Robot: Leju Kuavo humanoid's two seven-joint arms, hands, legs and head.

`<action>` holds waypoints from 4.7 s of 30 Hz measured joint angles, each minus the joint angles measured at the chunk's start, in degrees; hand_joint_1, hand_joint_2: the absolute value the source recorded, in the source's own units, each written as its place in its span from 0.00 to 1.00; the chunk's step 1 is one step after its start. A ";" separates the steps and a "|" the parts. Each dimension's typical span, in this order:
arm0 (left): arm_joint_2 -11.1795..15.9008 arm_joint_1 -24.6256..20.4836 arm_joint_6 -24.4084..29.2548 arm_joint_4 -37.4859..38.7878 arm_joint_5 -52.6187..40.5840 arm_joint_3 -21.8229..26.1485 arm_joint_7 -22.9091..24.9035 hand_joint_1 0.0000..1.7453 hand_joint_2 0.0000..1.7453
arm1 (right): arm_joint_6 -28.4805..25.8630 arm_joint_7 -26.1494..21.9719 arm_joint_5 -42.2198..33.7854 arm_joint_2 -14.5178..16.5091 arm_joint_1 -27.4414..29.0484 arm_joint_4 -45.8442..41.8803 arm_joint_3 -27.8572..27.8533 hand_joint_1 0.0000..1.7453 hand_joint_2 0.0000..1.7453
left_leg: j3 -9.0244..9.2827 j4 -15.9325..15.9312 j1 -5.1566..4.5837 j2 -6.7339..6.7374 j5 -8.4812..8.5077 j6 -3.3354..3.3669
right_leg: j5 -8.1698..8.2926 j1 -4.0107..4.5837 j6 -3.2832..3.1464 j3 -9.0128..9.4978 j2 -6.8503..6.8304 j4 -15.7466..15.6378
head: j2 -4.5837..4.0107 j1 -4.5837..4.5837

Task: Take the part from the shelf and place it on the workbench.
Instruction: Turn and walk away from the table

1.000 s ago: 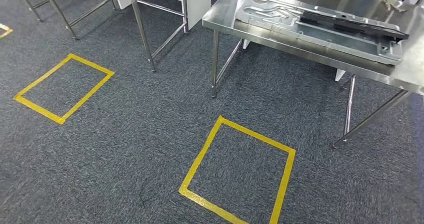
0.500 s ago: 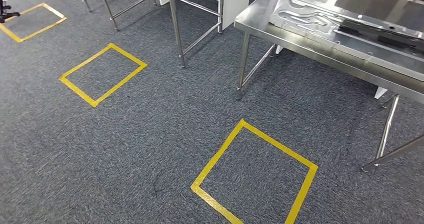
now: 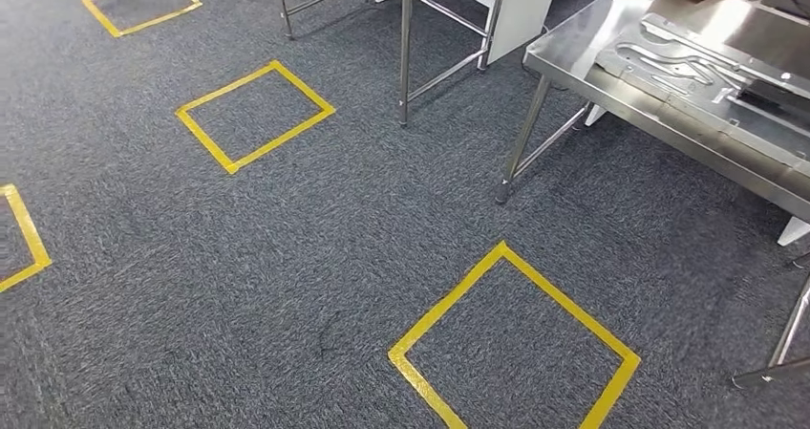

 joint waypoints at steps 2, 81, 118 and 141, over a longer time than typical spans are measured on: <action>0.07 -0.12 -0.13 0.00 -0.19 0.00 0.09 0.00 0.00 | 0.66 0.82 1.05 0.34 0.18 0.01 1.04 0.00 0.00 | -0.23 0.06 -0.06 -1.36 0.11 0.18 | -2.34 -0.04 0.09 -3.20 0.92 6.44 | 0.00 -0.01; -0.69 -0.43 -2.03 0.02 -1.20 0.07 -1.61 0.00 0.00 | -2.02 3.39 6.01 0.26 0.06 -0.21 1.47 0.00 0.00 | -6.81 13.53 0.24 -0.21 -4.60 -3.39 | 6.17 0.48 -3.64 2.90 -2.24 -8.43 | 0.00 -0.02; -0.69 0.03 -1.92 0.02 -2.46 -0.15 -1.10 0.00 0.00 | -1.60 6.01 4.11 -0.21 -0.28 -0.17 -4.37 0.00 0.00 | -0.10 0.47 -0.99 2.73 -0.09 -1.52 | 5.41 0.73 -2.36 3.41 -5.86 -7.72 | 0.00 -0.04; -1.15 0.10 -2.14 0.02 -2.57 -0.15 -2.19 0.00 0.00 | -0.79 3.94 1.82 -0.12 -0.22 -0.16 -8.36 0.00 0.00 | -7.89 16.30 0.07 -0.76 -6.55 -3.77 | 6.43 0.17 -3.76 1.74 -1.51 -6.95 | 0.00 -0.05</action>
